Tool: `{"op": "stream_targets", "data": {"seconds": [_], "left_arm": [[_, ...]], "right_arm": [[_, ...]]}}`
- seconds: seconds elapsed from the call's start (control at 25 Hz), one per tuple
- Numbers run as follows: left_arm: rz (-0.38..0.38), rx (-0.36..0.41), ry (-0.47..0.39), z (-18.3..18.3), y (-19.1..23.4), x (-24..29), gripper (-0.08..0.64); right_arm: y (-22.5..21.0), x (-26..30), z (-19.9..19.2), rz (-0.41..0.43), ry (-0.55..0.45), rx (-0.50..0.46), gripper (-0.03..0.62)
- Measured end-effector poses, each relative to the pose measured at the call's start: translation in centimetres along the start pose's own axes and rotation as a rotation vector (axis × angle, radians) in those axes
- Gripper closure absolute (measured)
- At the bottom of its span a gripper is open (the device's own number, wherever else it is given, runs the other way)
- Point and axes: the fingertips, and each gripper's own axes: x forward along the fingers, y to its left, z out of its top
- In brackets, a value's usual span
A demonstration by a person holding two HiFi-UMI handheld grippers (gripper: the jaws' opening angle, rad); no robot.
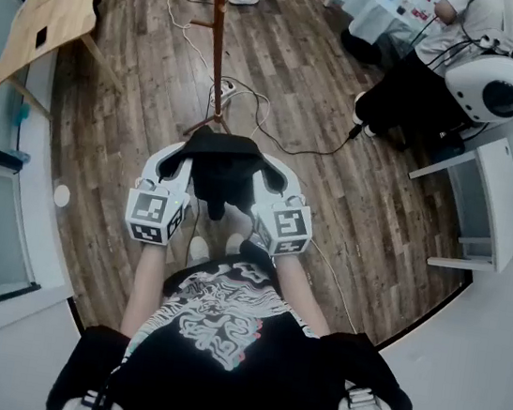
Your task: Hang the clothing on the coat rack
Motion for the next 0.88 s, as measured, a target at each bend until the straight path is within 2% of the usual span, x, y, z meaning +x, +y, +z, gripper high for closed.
{"op": "stream_targets", "data": {"seconds": [0.4, 0.56, 0.88], "left_arm": [[0.019, -0.002, 0.002, 0.4, -0.3, 0.1, 0.555], [0.038, 0.008, 0.004, 0.5, -0.9, 0.3, 0.555], [0.094, 0.015, 0.005, 0.7, -0.8, 0.2, 0.555]], "right_arm": [[-0.3, -0.1, -0.4, 0.034, -0.003, 0.006, 0.584], [-0.9, -0.3, -0.6, 0.065, -0.003, 0.036, 0.584], [-1.0, -0.2, -0.6, 0.111, -0.005, 0.027, 0.583]]}}
